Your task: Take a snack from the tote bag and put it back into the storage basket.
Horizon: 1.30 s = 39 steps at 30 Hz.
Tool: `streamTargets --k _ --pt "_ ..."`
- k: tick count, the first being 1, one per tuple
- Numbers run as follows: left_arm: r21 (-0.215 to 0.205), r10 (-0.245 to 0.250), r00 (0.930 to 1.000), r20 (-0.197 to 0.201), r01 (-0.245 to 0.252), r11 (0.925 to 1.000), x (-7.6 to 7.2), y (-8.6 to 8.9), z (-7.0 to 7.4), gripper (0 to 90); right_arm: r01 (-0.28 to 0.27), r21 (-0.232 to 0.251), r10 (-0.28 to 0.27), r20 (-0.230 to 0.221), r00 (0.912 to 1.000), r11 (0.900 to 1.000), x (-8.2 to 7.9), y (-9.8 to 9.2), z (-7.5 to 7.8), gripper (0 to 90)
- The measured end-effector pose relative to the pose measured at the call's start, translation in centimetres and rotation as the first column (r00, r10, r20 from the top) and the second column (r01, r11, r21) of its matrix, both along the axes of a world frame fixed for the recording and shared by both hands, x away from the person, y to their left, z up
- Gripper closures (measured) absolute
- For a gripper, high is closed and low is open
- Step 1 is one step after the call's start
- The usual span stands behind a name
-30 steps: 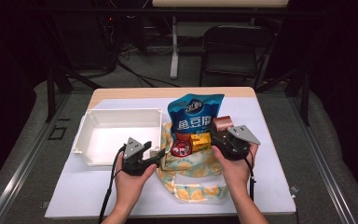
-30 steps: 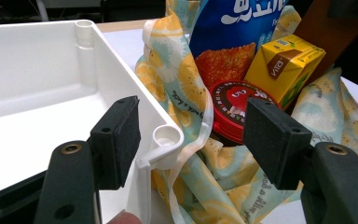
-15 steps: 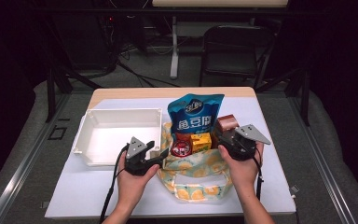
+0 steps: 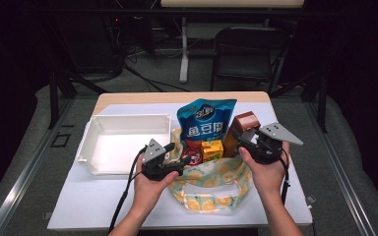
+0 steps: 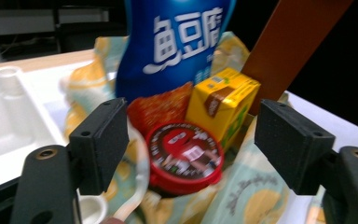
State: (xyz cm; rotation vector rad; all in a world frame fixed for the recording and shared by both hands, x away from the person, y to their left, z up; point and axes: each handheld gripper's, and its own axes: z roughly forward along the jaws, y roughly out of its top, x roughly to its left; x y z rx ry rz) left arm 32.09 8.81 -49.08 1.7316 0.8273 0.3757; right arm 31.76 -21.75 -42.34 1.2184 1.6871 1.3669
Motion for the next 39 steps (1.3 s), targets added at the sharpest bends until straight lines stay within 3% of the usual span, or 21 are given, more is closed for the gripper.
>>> streamTargets --k 6,7,16,24,29,30,31,34,37,38,39 --pt "0.013 -0.052 0.9982 0.030 0.051 0.9986 -0.2 -1.4 0.7 19.8 -0.018 0.002 0.018 0.007 0.9998 1.000 -1.0 -0.4 1.3 37.8" --pt "0.018 -0.042 0.9983 0.041 0.041 0.9990 -0.2 -1.7 0.8 19.3 -0.018 0.001 0.018 0.011 0.9998 1.000 -1.1 -0.5 1.4 37.8" --pt "0.024 -0.124 0.9911 0.048 0.123 0.9921 -0.3 -3.6 1.4 17.6 -0.025 0.021 0.024 0.009 0.9997 0.999 -2.1 -1.1 2.7 37.8" --pt "0.056 -0.152 0.9870 0.052 0.149 0.9872 -0.9 -5.0 1.7 16.5 -0.046 0.061 0.047 -0.007 0.9989 0.997 -3.1 -1.2 3.2 37.8" --pt "0.050 -0.186 0.9817 0.040 0.184 0.9817 -1.2 -5.4 2.0 15.4 -0.077 0.066 0.078 -0.013 0.9969 0.995 -3.6 -0.6 3.1 37.8" --pt "0.061 -0.162 0.9854 0.050 0.159 0.9854 -1.4 -5.6 2.0 14.8 -0.084 0.069 0.085 -0.015 0.9962 0.994 -3.6 -0.4 3.1 37.8" --pt "0.053 -0.188 0.9812 0.043 0.186 0.9811 -1.4 -5.6 2.0 15.1 -0.089 0.072 0.090 -0.016 0.9958 0.993 -3.7 -0.2 3.1 37.8" --pt "0.056 -0.201 0.9785 0.046 0.199 0.9785 -1.6 -5.9 2.1 15.5 -0.107 0.077 0.109 -0.024 0.9937 0.991 -3.9 0.4 3.0 37.7" --pt "0.076 -0.201 0.9781 0.054 0.197 0.9775 -1.9 -6.3 2.0 15.8 -0.127 0.089 0.130 -0.030 0.9910 0.988 -4.1 1.3 2.7 37.7" --pt "0.087 -0.183 0.9812 0.061 0.177 0.9804 -2.1 -6.5 1.9 15.5 -0.131 0.092 0.134 -0.035 0.9903 0.987 -4.2 1.5 2.7 37.7" --pt "0.096 -0.200 0.9776 0.065 0.193 0.9764 -2.2 -6.6 1.9 15.6 -0.134 0.094 0.138 -0.037 0.9897 0.986 -4.2 1.7 2.6 37.7"
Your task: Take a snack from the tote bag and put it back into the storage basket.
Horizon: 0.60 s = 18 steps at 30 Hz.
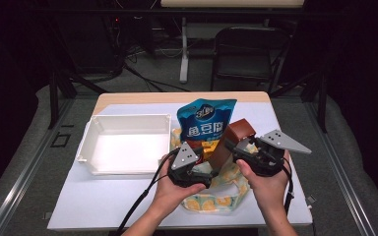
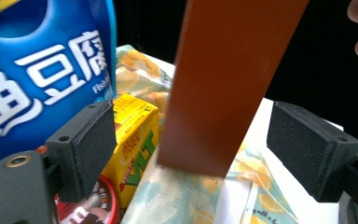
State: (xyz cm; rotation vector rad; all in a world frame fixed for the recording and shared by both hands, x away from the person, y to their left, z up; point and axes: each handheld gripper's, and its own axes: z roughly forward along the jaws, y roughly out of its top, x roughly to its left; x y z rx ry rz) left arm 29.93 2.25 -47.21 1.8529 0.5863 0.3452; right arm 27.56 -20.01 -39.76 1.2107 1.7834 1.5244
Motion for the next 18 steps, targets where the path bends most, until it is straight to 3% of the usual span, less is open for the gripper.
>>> streamTargets --k 8,13,18 --pt "0.039 0.000 0.9998 0.019 -0.001 0.9993 -0.4 -0.4 -0.2 17.2 -0.056 0.008 0.057 -0.022 0.9982 0.998 -0.4 2.3 -0.6 37.7" --pt "0.027 -0.013 0.9998 0.015 0.013 0.9995 -0.5 -0.4 -0.4 22.7 -0.085 0.012 0.085 -0.030 0.9959 0.996 -0.7 3.6 -0.8 37.7" --pt "0.019 0.009 0.9997 0.021 -0.009 0.9998 -0.6 -0.1 -0.5 29.3 -0.092 0.022 0.093 -0.046 0.9946 0.995 -0.9 4.4 -1.0 37.7"
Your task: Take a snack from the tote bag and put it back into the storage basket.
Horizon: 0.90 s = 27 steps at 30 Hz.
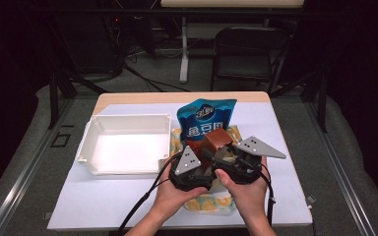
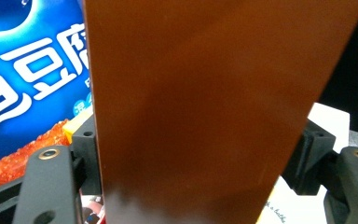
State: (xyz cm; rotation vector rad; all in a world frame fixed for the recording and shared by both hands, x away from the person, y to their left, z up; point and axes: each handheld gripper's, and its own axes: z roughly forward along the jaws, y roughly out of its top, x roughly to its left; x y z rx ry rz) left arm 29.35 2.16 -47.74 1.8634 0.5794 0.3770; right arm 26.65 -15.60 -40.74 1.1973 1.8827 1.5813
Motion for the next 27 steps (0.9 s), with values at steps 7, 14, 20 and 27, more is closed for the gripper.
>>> streamTargets --k 7,14,20,27 --pt "-0.004 0.027 0.9996 0.001 -0.027 0.9996 0.0 0.4 -0.2 39.4 -0.012 0.014 0.012 -0.009 0.9999 1.000 -0.3 0.7 -0.2 37.6" --pt "0.023 0.016 0.9997 -0.019 -0.016 0.9996 0.1 0.9 -0.1 42.5 -0.042 0.011 0.042 0.010 0.9991 0.999 -0.1 0.9 -0.5 29.2" --pt "0.043 0.046 0.9978 -0.048 -0.044 0.9981 0.3 2.0 -0.1 42.8 -0.068 -0.002 0.068 0.068 0.9954 0.998 -0.7 0.5 0.0 15.5" --pt "0.051 0.071 0.9959 -0.055 -0.068 0.9964 0.2 3.5 0.1 42.9 -0.081 0.001 0.080 0.124 0.9891 0.997 -1.5 -1.3 0.3 14.8"
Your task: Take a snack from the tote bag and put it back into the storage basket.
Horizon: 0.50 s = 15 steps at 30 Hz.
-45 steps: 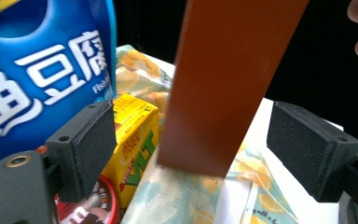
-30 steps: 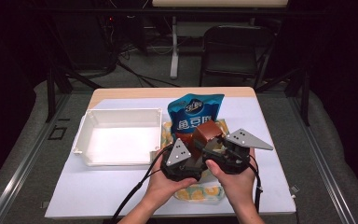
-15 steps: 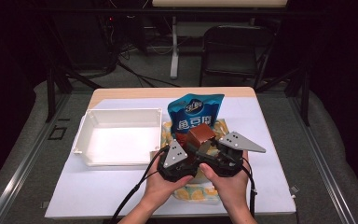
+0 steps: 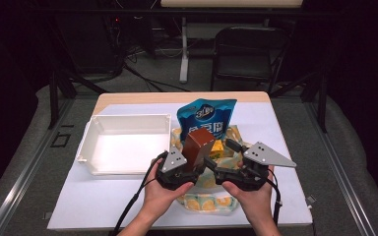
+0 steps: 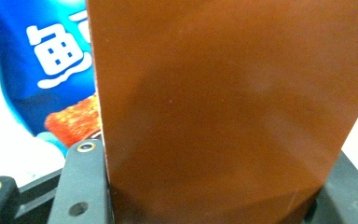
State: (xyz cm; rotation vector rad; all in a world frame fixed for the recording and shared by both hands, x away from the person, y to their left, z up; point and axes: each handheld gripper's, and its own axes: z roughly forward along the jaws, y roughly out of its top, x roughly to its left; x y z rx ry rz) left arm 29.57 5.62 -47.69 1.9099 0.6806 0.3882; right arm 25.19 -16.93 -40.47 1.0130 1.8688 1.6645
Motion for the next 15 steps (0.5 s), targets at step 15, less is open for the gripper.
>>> streamTargets --k 15 --pt "-0.004 0.070 0.9973 -0.021 -0.070 0.9975 0.3 4.6 -0.1 42.9 0.080 -0.063 -0.082 -0.014 0.9966 0.995 0.3 -3.8 -3.2 17.1"
